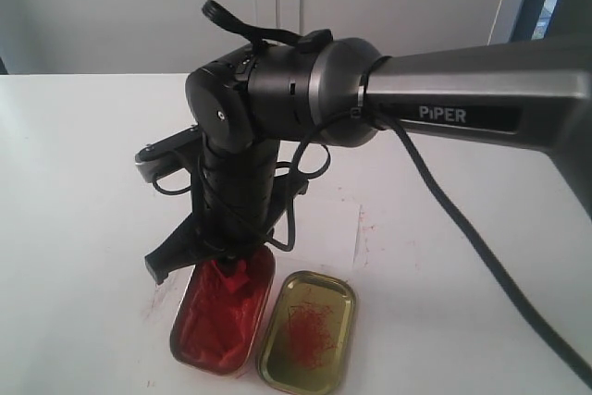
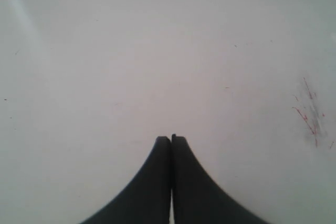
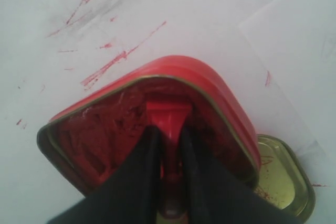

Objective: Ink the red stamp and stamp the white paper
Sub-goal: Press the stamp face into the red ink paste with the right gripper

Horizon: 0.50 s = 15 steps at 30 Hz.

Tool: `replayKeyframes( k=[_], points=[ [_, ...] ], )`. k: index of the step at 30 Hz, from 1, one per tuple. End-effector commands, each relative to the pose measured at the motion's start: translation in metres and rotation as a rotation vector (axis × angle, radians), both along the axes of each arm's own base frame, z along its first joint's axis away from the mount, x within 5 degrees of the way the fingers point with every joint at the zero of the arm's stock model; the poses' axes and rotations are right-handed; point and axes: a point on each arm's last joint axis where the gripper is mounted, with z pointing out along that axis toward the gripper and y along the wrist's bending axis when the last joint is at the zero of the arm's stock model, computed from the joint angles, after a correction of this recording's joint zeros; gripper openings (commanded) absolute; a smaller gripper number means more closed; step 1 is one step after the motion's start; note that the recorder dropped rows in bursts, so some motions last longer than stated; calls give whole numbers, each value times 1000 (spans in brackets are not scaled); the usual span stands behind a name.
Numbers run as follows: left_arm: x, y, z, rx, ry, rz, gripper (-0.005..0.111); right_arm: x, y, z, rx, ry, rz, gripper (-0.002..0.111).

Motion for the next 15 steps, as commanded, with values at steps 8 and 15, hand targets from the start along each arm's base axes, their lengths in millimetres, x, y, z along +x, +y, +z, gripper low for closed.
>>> replayKeyframes(
  k=[8, 15],
  points=[
    [0, 0, -1, 0, -5, 1, 0, 0, 0, 7, 22, -23, 8, 0],
    [0, 0, -1, 0, -5, 1, 0, -1, -1, 10, 20, -21, 8, 0]
  ],
)
